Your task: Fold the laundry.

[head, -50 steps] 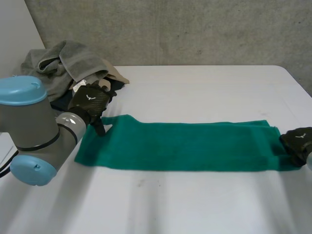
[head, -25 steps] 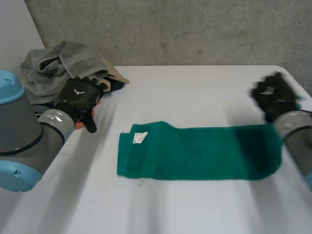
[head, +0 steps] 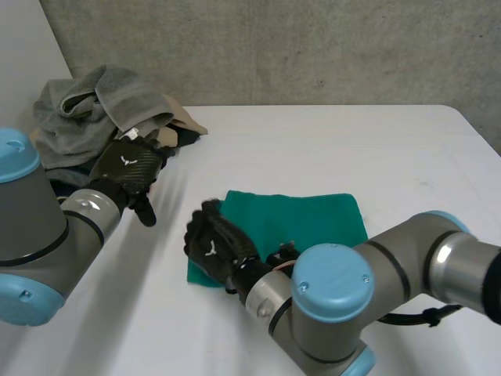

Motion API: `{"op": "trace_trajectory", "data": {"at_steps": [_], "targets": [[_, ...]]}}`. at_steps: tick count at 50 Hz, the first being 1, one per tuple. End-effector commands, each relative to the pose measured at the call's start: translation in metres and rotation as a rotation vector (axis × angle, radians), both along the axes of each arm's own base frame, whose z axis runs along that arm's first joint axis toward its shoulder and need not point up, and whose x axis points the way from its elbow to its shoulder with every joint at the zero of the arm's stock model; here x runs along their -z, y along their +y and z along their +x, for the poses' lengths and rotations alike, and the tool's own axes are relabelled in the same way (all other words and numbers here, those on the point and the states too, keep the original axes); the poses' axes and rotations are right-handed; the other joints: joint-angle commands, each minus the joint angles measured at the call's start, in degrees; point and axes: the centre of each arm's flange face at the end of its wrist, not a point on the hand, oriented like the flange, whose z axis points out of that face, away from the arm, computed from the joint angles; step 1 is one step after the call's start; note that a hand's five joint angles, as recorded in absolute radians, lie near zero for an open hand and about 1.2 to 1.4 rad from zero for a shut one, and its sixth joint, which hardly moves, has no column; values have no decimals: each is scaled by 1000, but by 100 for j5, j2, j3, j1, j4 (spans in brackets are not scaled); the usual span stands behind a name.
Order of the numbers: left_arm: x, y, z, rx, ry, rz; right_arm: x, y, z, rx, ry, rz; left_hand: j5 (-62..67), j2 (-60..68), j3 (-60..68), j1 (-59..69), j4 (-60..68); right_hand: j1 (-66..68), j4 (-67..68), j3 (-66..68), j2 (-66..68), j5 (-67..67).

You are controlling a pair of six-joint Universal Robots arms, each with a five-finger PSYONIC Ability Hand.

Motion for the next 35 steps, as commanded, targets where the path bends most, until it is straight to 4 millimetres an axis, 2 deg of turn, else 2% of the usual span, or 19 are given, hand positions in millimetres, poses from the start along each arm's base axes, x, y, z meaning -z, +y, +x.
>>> {"op": "trace_trajectory", "data": {"at_steps": [1,3,4,5,7,10,11,13,17,18,21,22,25,26,29,30,33,34,35], "targets": [[-12,-1,-11,27,26,-63,-63,-40,-49,276,-231,159,-135,-142,-179,-11,-114,-2193,-2339,-2316,-2109,-2233],[-15,5,-22,64,34,-79,-68,-51,-68,361,-246,210,-135,-142,-179,-11,-114,-2193,-2339,-2316,-2109,-2233],[-16,9,-26,79,36,-83,-67,-60,-86,442,-238,278,-135,-142,-179,-11,-114,-2193,-2339,-2316,-2109,-2233],[-17,12,-31,93,36,-86,-64,-63,-93,475,-226,309,-135,-142,-179,-11,-114,-2193,-2339,-2316,-2109,-2233],[-17,19,-43,132,42,-94,-53,-67,-113,554,-174,400,-135,-142,-179,-11,-114,-2193,-2339,-2316,-2109,-2233],[-10,26,-56,172,37,-84,-41,-71,-132,633,-131,476,-118,-125,-162,6,-97,-2193,-2339,-2316,-2109,-2233],[-9,27,-59,179,37,-83,-31,-73,-145,675,-105,510,-118,-125,-162,6,-97,-2193,-2339,-2316,-2109,-2233],[-5,32,-69,207,36,-78,-24,-76,-156,708,-90,526,-118,-125,-162,6,-97,-2186,-2332,-2309,-2102,-2226],[-4,38,-75,229,36,-76,-11,-82,-171,758,-75,540,-118,-125,-162,6,-97,-1212,-1358,-1335,-1127,-1252],[-4,38,-76,230,36,-76,-7,-83,-173,763,-65,533,-118,-125,-162,6,-97,-110,-256,-233,-26,-150],[-4,39,-75,229,34,-74,-2,-90,-174,775,-59,505,-118,-125,-162,6,-97,4074,3928,3951,4158,4034],[-3,39,-75,229,33,-71,-4,-96,-173,776,-74,467,-118,-125,-162,6,-97,4800,4654,4677,4884,4760],[-3,40,-72,223,31,-69,-11,-104,-170,774,-112,392,-118,-125,-162,6,-97,4807,4661,4684,4891,4767],[-4,40,-72,221,31,-70,-20,-112,-168,773,-148,333,-118,-125,-162,6,-97,4807,4661,4684,4891,4767],[-5,41,-69,213,30,-69,-43,-117,-157,731,-202,240,-118,-125,-162,6,-97,4807,4661,4684,4891,4767],[-8,42,-67,209,33,-74,-57,-113,-144,682,-233,207,-102,-109,-146,22,-80,4807,4661,4684,4891,4767],[-20,36,-53,152,41,-101,-72,-88,-110,553,-249,184,-118,-125,-162,6,-97,4807,4661,4684,4891,4767],[-22,34,-49,135,41,-104,-77,-66,-84,447,-255,185,-118,-125,-162,6,-97,4807,4661,4684,4891,4767],[-23,31,-44,118,42,-105,-76,-56,-72,398,-251,190,-118,-125,-162,6,-97,4807,4661,4684,4891,4767]]}}
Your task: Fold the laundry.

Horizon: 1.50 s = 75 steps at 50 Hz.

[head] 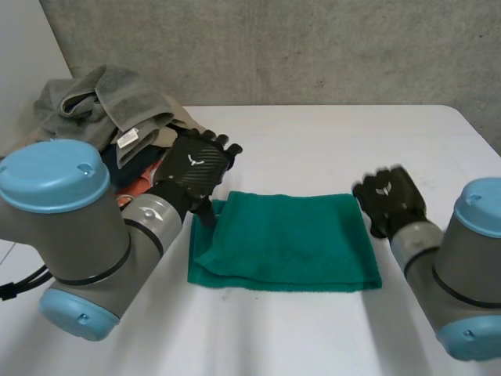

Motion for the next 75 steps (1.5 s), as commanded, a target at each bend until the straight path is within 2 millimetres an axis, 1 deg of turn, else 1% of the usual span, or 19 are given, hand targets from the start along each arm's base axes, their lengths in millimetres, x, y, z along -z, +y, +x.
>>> {"op": "trace_trajectory", "data": {"at_steps": [1,3,7,11,14,15,18,19,22,26,36,41,48,53,58,65,69,73,75], "targets": [[-17,-13,33,-123,16,-30,-34,65,91,-341,-71,-121,-118,-125,-162,6,-97,1472,1138,1190,1217,1250],[-20,-15,40,-146,20,-35,-17,97,118,-485,-55,-87,-118,-125,-162,6,-97,1472,1138,1190,1217,1250],[-20,-16,53,-182,32,-22,3,120,135,-562,-37,-40,-101,-109,-145,22,-80,1472,1138,1190,1217,1250],[-11,-12,57,-186,33,18,5,102,119,-394,-69,-8,-118,-125,-162,6,-97,-4264,-4598,-4546,-4519,-4486],[-7,-10,57,-179,31,31,0,80,102,-250,-110,15,-135,-142,-179,-11,-114,-4359,-4692,-4641,-4614,-4581],[-7,-10,56,-178,33,29,-6,64,86,-163,-147,23,-135,-142,-179,-11,-114,-4343,-4676,-4624,-4597,-4564],[-9,-9,54,-168,38,23,-14,45,56,-74,-176,48,-152,-159,-196,-28,-131,-4276,-4609,-4557,-4530,-4498],[-10,-9,53,-167,40,21,-14,34,34,-26,-174,91,-152,-159,-196,-28,-131,-4225,-4559,-4507,-4480,-4447],[-11,-8,52,-162,44,16,2,26,6,3,-149,202,-152,-159,-196,-28,-131,-4141,-4474,-4423,-4396,-4363],[-13,-4,45,-141,64,21,22,29,-15,6,-138,320,-169,-176,-212,-45,-147,-3890,-4223,-4171,-4144,-4112],[-11,-3,42,-134,87,43,46,24,-27,17,-154,371,-152,-159,-196,-28,-131,-2595,-2929,-2877,-2850,-2817],[-11,-3,42,-136,87,43,50,17,-28,28,-162,325,-152,-159,-196,-28,-131,1468,1135,1187,1214,1246],[-11,-1,43,-136,85,45,37,5,-29,81,-139,234,-152,-159,-196,-28,-131,1472,1138,1190,1217,1250],[-12,-1,45,-140,88,41,3,0,-11,33,-118,104,-152,-159,-196,-28,-131,1472,1138,1190,1217,1250],[-17,-1,48,-147,96,31,-19,54,69,-279,-75,-21,-152,-159,-196,-28,-131,1472,1138,1190,1217,1250],[-14,-4,61,-188,91,42,16,120,138,-590,56,-38,-169,-176,-212,-45,-147,1472,1138,1190,1217,1250],[-13,-7,65,-204,89,45,39,134,150,-668,99,-18,-169,-176,-212,-45,-147,1472,1138,1190,1217,1250],[-14,-9,66,-211,92,42,34,131,150,-649,53,-7,-169,-176,-212,-45,-147,-3805,-4138,-4086,-4059,-4027],[-15,-10,66,-213,94,37,28,132,149,-636,-3,18,-169,-176,-212,-45,-147,-4306,-4640,-4588,-4561,-4528]]}}
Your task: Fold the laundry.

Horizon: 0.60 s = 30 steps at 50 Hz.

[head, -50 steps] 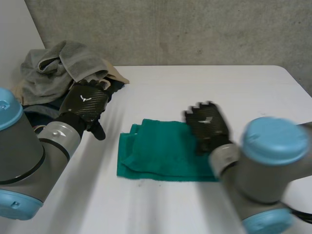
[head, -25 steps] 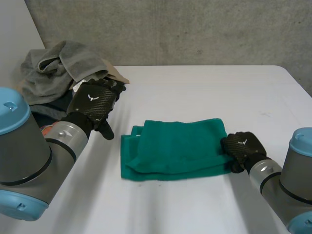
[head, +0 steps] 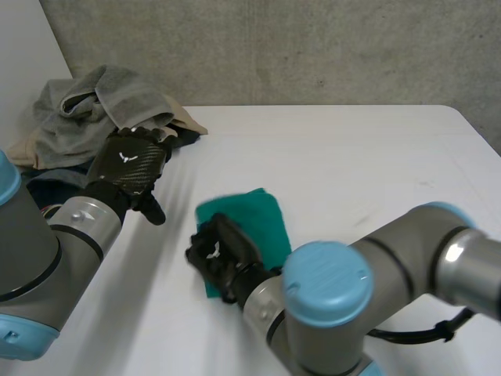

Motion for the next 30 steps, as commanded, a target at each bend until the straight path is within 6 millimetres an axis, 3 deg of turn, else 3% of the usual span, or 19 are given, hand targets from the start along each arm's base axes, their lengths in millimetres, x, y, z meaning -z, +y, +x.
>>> {"op": "trace_trajectory", "data": {"at_steps": [1,4,6,10,13,17,20,30], "targets": [[-4,-6,3,-17,8,-12,-5,3,2,12,-93,91,-169,-176,-213,-45,-147,-3360,-3564,-3549,-3460,-3547],[-8,-8,1,-14,20,-28,-44,-13,-8,80,-269,157,-152,-159,-196,-28,-131,-4000,-4204,-4189,-4100,-4187],[-16,-8,-5,-1,42,-55,-70,-40,-26,165,-375,196,-118,-125,-162,6,-97,-4185,-4389,-4374,-4285,-4372],[-27,-5,-20,41,99,-71,-85,-66,-54,293,-451,294,-118,-125,-162,6,-97,-4153,-4357,-4341,-4253,-4340],[-26,1,-38,85,159,-36,-83,-76,-66,362,-454,362,-101,-109,-146,22,-80,-4136,-4340,-4324,-4236,-4323],[-10,12,-62,143,201,50,-79,-84,-73,424,-447,455,-34,-41,-79,89,-13,-4052,-4256,-4240,-4152,-4239],[8,24,-74,135,179,120,-59,-93,-70,462,-403,529,-34,-41,-78,90,-13,-4001,-4205,-4190,-4101,-4188],[76,38,-74,-6,1,273,-4,-105,-57,506,-244,650,-85,-92,-129,39,-63,-3766,-3970,-3954,-3866,-3953]]}}
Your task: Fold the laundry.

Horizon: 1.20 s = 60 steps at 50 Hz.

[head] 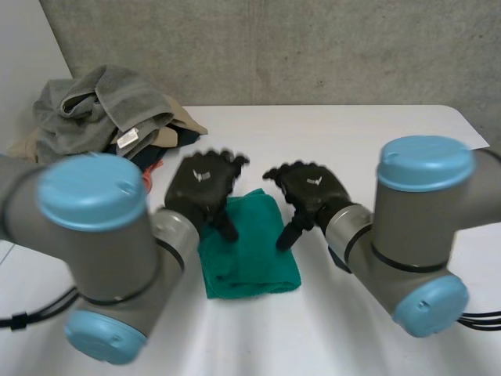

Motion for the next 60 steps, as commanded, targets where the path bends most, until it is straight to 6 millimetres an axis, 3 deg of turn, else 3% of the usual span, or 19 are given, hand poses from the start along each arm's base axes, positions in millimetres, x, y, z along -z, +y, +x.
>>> {"op": "trace_trajectory", "data": {"at_steps": [1,6,12,16,22,28,33,42,57,60], "targets": [[47,8,5,-68,-140,100,40,-5,11,-29,86,86,-67,-75,-112,56,-47,41,187,253,194,322],[66,8,13,-77,-199,145,53,-6,12,-41,129,87,-33,-41,-79,89,-13,410,556,622,564,692],[67,-3,23,-96,-251,125,43,-7,10,-65,191,6,-33,-41,-78,90,-13,848,994,1060,1001,1129],[55,-9,24,-81,-274,74,20,-5,5,-51,170,-48,-134,-142,-179,-11,-114,849,995,1061,1002,1130],[2,-11,15,22,-155,-44,4,-3,-14,72,172,-105,-134,-142,-179,-11,-114,799,945,1010,952,1080],[-46,-12,5,197,-32,-142,26,7,-29,147,192,-57,-134,-142,-179,-11,-114,613,759,825,767,895],[-67,-14,-1,341,40,-172,45,21,-33,142,109,56,-84,-92,-129,39,-64,495,641,707,649,777],[-77,-5,-7,554,144,-66,55,30,-20,28,-72,169,-17,-25,-62,106,4,495,641,707,649,777],[-75,-2,-10,576,155,-46,82,16,-6,39,-101,200,-33,-41,-78,90,-13,613,759,825,766,894],[-75,-2,-10,576,155,-46,85,15,-5,45,-97,200,-33,-41,-78,90,-13,1131,1277,1343,1285,1413]]}}
